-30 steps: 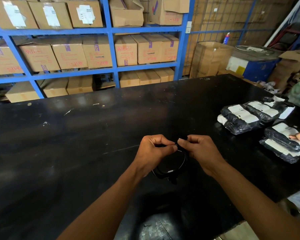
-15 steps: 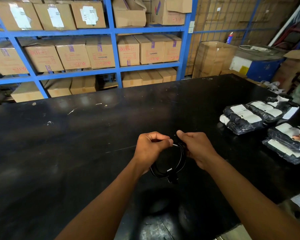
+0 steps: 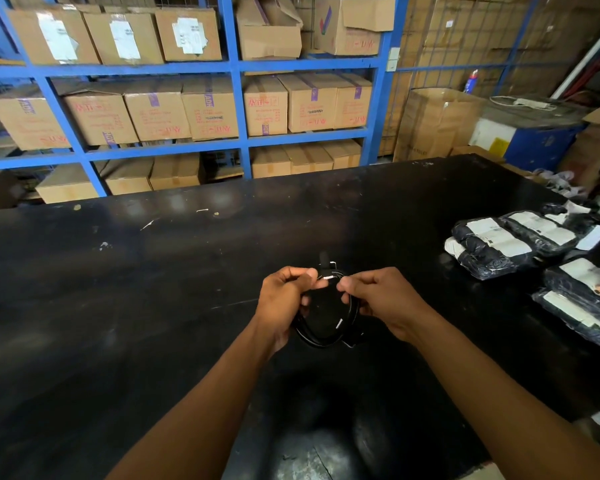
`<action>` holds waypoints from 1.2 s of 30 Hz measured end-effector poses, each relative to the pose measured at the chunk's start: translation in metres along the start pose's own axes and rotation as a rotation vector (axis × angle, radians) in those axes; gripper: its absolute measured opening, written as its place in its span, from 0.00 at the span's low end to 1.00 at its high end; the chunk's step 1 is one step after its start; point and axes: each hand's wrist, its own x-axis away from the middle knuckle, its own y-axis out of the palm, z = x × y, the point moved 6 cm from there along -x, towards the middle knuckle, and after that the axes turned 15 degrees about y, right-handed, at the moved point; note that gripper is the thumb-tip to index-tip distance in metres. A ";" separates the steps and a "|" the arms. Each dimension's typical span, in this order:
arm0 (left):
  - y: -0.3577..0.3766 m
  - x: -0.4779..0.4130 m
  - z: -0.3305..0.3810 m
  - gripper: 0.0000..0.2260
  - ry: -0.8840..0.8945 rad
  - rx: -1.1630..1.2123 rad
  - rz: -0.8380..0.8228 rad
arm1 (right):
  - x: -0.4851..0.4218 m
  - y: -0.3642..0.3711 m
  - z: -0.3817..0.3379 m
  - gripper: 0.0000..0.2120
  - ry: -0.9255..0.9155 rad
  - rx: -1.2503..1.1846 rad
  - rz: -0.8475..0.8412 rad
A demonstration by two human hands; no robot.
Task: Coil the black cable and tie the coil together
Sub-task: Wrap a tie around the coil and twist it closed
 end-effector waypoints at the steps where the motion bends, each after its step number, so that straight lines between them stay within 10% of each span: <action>1: 0.002 -0.002 -0.005 0.05 -0.044 -0.010 -0.025 | -0.002 -0.001 -0.002 0.07 -0.009 0.018 0.010; 8: 0.008 -0.007 -0.025 0.17 -0.272 -0.163 -0.088 | -0.018 -0.001 -0.005 0.10 -0.072 0.198 0.079; 15: 0.000 -0.026 -0.033 0.15 -0.099 -0.103 0.361 | -0.038 -0.009 -0.006 0.22 -0.115 0.151 0.227; 21: -0.023 -0.029 -0.032 0.17 -0.005 0.017 0.597 | -0.045 0.031 0.022 0.10 0.179 -0.240 -0.166; 25: -0.050 -0.023 -0.045 0.14 -0.042 0.126 0.701 | -0.072 0.060 0.024 0.07 0.208 -0.351 -0.116; 36: -0.166 -0.049 -0.093 0.11 -0.311 -0.212 0.596 | -0.158 0.158 0.017 0.08 0.184 -0.174 -0.031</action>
